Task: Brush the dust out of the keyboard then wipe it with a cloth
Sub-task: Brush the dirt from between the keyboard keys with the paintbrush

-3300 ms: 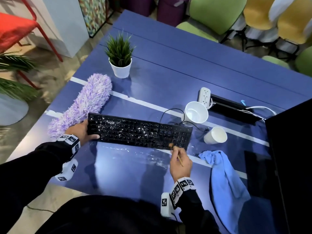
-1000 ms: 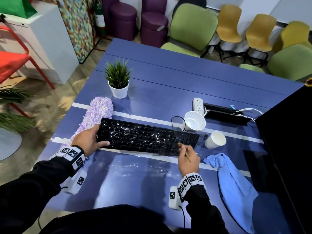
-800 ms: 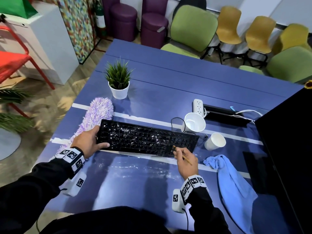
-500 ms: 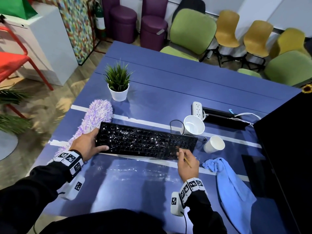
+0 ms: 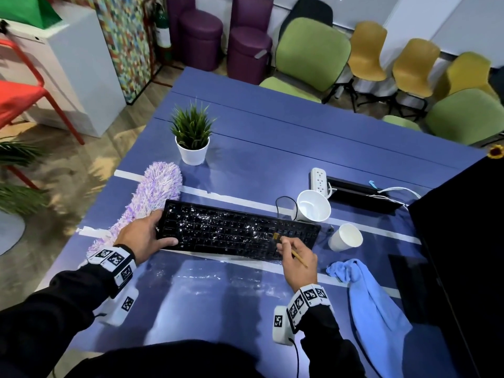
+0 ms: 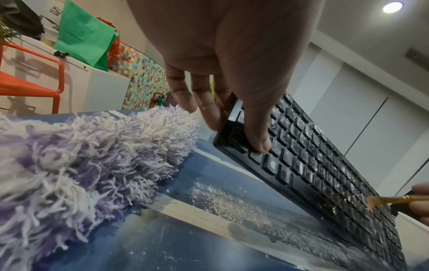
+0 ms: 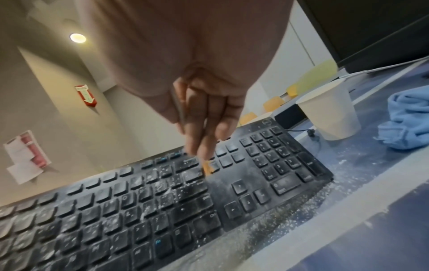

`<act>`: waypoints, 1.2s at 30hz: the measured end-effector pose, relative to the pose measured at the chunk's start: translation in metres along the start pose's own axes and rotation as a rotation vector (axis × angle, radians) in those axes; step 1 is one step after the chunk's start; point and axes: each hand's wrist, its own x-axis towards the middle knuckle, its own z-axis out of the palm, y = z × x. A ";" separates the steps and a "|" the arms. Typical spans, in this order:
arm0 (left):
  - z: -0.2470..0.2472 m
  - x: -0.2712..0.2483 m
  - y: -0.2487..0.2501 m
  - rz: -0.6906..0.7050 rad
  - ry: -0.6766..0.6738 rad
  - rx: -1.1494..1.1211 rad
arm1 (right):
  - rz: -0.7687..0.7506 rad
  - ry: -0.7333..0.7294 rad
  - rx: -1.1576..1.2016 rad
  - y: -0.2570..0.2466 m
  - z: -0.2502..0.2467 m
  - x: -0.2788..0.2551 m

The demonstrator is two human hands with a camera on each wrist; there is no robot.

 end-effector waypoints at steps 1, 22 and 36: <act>0.000 0.000 0.001 -0.003 0.000 -0.004 | 0.015 0.052 -0.004 0.000 -0.002 0.001; 0.005 0.007 -0.010 0.014 0.004 -0.015 | 0.001 0.172 -0.083 0.004 -0.025 0.034; 0.007 0.010 -0.012 0.017 0.002 -0.048 | 0.193 -0.029 -0.072 0.032 -0.009 0.012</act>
